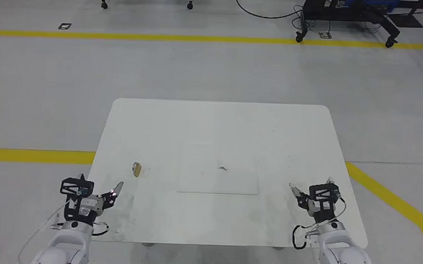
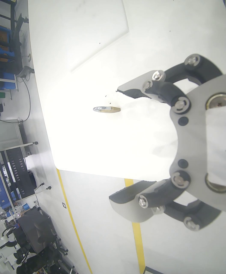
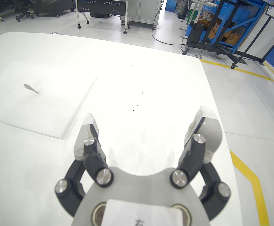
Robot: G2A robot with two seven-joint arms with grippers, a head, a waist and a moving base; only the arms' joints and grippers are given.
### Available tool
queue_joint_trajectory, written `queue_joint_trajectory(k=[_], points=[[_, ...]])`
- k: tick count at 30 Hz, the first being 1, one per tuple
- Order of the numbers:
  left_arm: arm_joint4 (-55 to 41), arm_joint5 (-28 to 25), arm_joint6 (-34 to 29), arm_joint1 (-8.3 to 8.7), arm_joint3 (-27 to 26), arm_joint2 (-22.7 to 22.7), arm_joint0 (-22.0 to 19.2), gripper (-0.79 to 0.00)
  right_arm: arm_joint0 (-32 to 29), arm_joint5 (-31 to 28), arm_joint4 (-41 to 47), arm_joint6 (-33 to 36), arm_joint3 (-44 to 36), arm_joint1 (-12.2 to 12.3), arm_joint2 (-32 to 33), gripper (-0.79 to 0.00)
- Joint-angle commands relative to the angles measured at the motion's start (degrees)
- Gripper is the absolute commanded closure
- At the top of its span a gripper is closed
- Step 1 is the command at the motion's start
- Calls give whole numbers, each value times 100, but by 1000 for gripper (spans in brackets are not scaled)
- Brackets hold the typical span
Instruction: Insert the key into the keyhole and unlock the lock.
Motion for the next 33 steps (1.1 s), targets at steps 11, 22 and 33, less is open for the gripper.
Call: queue_joint_trajectory(k=[11,22,33], points=[[0,0,0,0,0,0,0,-785,21,18,21,32,18,-2,0,-785],[0,0,0,0,0,0,0,-785,1637,34,-338,925,812,-155,-1228,-785],[0,0,0,0,0,0,0,-785,1802,-896,-17,1043,935,-142,-1331,-785]])
